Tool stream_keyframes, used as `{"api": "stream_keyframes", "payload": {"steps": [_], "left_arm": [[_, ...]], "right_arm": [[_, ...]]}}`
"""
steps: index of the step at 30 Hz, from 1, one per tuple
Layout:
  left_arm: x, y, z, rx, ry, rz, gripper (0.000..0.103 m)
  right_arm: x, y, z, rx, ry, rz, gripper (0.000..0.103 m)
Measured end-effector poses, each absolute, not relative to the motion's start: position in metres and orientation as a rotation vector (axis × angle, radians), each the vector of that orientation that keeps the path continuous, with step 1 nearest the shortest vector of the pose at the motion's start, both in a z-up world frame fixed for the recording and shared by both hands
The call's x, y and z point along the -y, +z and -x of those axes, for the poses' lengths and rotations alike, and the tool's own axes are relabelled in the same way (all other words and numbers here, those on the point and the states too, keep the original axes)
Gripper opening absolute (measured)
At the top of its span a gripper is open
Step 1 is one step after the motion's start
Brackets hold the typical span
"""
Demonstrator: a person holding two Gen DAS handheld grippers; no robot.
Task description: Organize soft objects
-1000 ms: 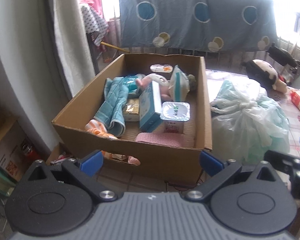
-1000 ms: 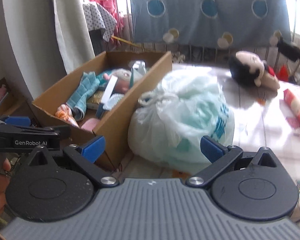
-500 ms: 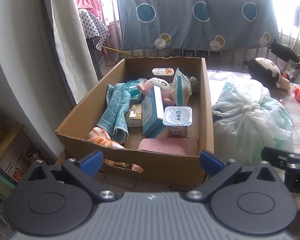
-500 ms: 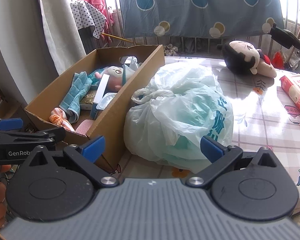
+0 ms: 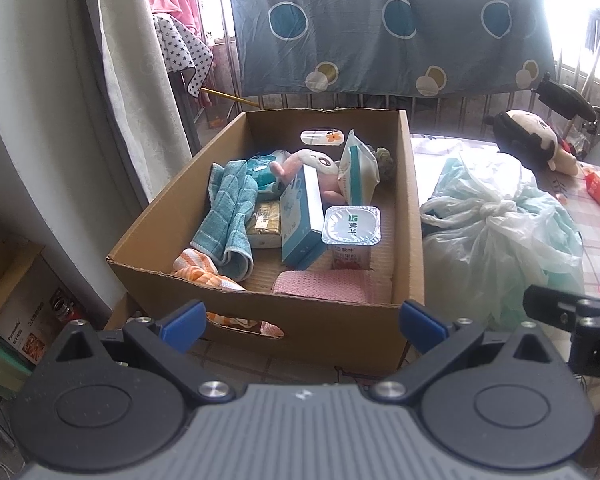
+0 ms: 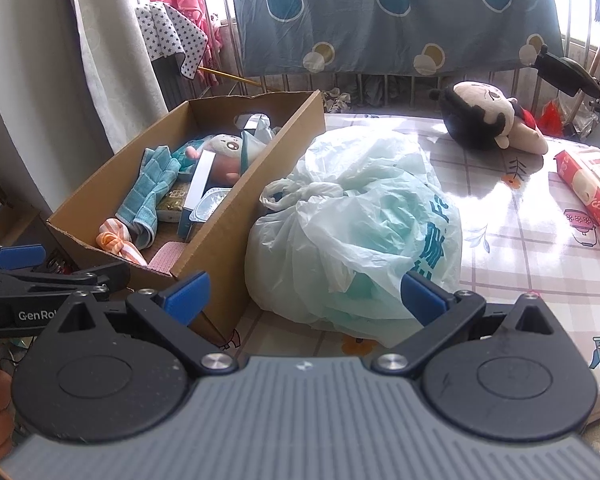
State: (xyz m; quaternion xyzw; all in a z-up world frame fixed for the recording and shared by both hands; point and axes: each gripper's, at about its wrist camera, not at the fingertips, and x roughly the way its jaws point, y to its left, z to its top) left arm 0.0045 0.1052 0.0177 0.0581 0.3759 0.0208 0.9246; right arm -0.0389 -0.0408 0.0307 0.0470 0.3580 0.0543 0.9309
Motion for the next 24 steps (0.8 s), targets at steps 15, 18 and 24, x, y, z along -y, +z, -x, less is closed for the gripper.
{"api": "stream_keyframes", "payload": {"steps": [15,18,24], "left_arm": [[-0.1065,0.0168,-0.003,-0.771,0.029,-0.118,0.103],[-0.1062,0.0155,-0.003,-0.778,0.018,-0.12,0.103],[-0.1053,0.0119,-0.0024,-0.798,-0.014,-0.115,0.103]], "right_arm": [[0.0389,0.0276,0.0401,-0.741,0.094,-0.082,0.102],[0.0397,0.0274,0.0405,-0.742,0.088,-0.083,0.102],[0.0403,0.0267,0.0425,-0.747,0.078,-0.085,0.102]]}}
